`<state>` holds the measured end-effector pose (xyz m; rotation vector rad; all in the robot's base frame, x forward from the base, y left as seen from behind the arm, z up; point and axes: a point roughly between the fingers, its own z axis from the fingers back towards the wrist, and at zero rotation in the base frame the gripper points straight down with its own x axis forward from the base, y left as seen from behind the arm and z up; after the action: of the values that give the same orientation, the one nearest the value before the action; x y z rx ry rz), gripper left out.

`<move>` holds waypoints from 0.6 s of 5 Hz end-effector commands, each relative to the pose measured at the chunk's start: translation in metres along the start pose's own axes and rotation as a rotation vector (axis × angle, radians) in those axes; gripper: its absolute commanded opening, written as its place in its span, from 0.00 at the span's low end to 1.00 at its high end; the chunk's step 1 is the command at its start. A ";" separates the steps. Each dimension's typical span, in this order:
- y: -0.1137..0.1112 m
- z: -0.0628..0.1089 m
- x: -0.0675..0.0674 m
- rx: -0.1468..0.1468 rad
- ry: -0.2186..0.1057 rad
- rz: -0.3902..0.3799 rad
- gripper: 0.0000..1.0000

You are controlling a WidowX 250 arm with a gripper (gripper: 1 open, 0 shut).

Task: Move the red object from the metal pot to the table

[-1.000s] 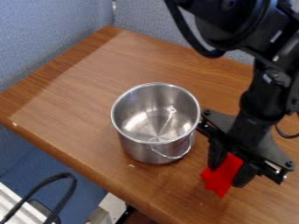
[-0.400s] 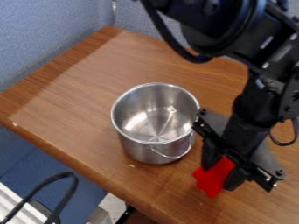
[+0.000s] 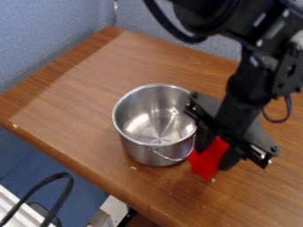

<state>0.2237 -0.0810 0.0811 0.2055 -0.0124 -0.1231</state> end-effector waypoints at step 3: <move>-0.002 -0.030 0.001 -0.025 -0.001 0.047 0.00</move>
<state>0.2212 -0.0783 0.0474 0.1836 0.0043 -0.0827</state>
